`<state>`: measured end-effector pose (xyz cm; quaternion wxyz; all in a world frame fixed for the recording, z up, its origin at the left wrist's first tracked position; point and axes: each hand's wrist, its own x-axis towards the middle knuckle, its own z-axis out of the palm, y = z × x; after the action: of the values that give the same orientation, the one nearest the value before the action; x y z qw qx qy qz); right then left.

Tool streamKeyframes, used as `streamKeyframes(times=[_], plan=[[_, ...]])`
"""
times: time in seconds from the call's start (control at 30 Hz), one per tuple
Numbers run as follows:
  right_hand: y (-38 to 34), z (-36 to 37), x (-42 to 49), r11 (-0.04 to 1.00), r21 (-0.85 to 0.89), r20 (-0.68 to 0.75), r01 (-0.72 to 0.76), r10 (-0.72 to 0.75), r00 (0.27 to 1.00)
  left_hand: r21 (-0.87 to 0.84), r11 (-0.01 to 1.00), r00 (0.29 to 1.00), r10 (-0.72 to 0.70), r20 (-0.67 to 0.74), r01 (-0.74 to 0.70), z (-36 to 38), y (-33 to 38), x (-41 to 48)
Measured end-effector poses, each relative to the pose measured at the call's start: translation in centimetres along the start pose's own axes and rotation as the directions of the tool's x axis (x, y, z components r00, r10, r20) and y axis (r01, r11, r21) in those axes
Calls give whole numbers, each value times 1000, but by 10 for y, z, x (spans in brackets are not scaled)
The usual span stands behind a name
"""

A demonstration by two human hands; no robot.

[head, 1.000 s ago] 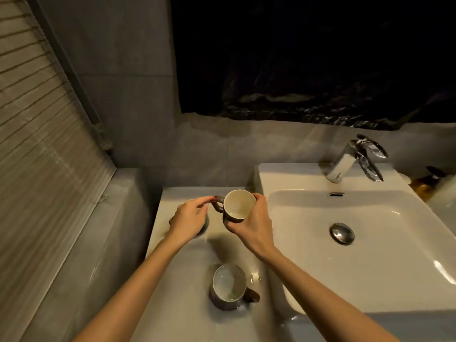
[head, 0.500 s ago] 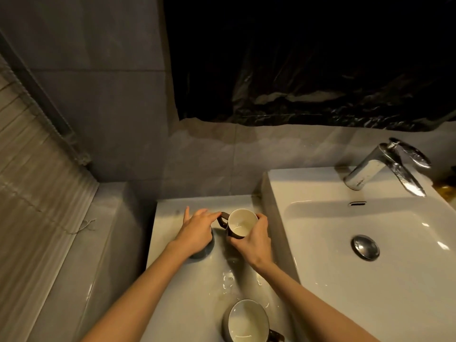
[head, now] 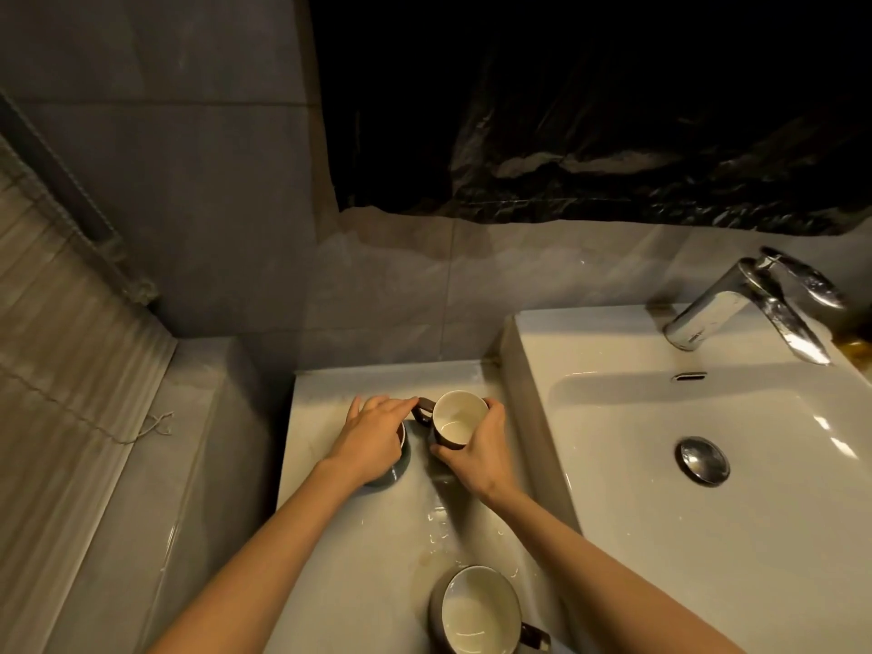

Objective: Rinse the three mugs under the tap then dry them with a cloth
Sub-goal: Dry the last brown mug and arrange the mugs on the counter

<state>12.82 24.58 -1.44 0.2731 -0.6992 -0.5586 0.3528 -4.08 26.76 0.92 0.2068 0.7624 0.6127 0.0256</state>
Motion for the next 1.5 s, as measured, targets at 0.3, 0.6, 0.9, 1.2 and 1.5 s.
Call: streamKeyframes(times=[0.3, 0.6, 0.9, 1.2, 1.5], plan=[[-17, -52, -20, 998, -62, 227, 19, -4, 974, -51, 998, 999, 42, -22, -43, -17, 12, -25], [-2, -104, -129, 994, -85, 329, 75, -44, 943, -387, 910, 977, 74, -200, -148, 1, 47, -131], [42, -72, -176, 966, -195, 450, -169, 241, 860, -718, 615, 945, -205, 255, 327, 79, 64, -173], [46, -56, -178, 976, -190, 451, -103, 180, 874, -901, 145, 882, -315, 350, 409, 88, 79, -186], [3, -149, -183, 971, 54, 236, 233, -239, 942, -983, 155, 992, -99, 82, 97, 1, 111, -187]])
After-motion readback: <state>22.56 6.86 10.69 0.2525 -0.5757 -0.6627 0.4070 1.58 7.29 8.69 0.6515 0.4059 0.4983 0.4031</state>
